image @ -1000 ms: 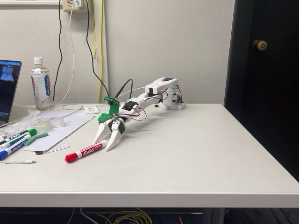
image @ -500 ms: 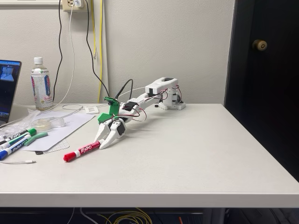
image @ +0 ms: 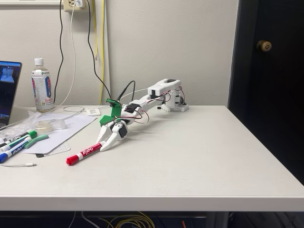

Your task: Pick up the red marker.

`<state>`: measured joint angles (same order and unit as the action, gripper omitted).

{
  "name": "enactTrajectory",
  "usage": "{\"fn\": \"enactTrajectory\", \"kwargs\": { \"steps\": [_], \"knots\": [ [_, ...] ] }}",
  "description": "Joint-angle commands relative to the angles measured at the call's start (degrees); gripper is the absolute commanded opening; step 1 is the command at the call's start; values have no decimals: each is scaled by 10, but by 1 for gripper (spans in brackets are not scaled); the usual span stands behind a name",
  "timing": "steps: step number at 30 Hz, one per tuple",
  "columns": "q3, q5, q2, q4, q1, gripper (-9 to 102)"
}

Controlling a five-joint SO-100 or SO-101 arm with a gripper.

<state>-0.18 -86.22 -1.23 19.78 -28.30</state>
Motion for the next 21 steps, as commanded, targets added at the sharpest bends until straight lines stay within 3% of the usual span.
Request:
{"fn": "enactTrajectory", "kwargs": {
  "steps": [1, 7, 21],
  "knots": [
    [-26, 5, 12, -6, 3, 5],
    [-35, 20, 13, 4, 2, 5],
    [-131, 87, 54, 216, 4, 5]
  ]
}}
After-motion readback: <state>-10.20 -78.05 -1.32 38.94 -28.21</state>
